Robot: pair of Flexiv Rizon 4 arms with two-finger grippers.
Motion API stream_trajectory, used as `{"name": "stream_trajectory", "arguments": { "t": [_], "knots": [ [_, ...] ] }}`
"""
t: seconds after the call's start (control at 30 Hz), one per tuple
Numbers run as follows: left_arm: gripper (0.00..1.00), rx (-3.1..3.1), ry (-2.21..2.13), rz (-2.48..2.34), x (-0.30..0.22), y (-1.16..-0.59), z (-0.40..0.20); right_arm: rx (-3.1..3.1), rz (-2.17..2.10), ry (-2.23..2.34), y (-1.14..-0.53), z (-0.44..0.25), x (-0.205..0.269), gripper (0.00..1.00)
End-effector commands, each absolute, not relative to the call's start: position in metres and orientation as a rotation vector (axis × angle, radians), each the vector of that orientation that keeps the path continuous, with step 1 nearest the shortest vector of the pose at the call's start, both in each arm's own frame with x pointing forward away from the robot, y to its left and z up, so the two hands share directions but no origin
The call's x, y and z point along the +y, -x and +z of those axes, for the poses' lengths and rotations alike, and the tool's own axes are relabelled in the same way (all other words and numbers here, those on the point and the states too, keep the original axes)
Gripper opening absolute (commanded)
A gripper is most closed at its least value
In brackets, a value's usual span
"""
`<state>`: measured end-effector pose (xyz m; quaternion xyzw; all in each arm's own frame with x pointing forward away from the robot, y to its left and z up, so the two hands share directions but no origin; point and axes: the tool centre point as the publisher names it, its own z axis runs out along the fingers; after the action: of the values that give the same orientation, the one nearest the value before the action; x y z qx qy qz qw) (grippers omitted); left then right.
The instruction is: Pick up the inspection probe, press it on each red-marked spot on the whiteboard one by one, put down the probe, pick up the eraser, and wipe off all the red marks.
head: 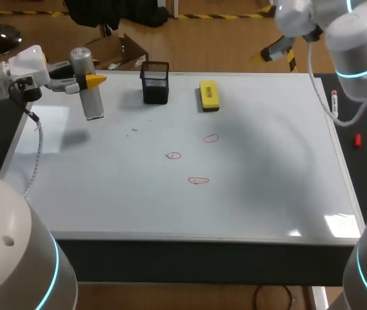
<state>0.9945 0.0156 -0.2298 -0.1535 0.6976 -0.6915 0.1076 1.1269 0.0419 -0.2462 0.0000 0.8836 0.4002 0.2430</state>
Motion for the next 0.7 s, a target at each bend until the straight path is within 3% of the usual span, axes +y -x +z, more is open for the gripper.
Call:
{"name": "stream_trajectory", "arguments": {
  "t": [0.03,0.7],
  "knots": [
    [0.0,2.048,0.454,-2.031,0.015,-0.993,-0.229,2.661,0.967,0.398,-1.141,-0.253,0.054,1.0],
    [0.0,2.048,0.454,-2.031,0.015,-0.993,-0.229,2.684,0.708,0.859,-1.141,-0.271,0.089,1.0]
  ]
}}
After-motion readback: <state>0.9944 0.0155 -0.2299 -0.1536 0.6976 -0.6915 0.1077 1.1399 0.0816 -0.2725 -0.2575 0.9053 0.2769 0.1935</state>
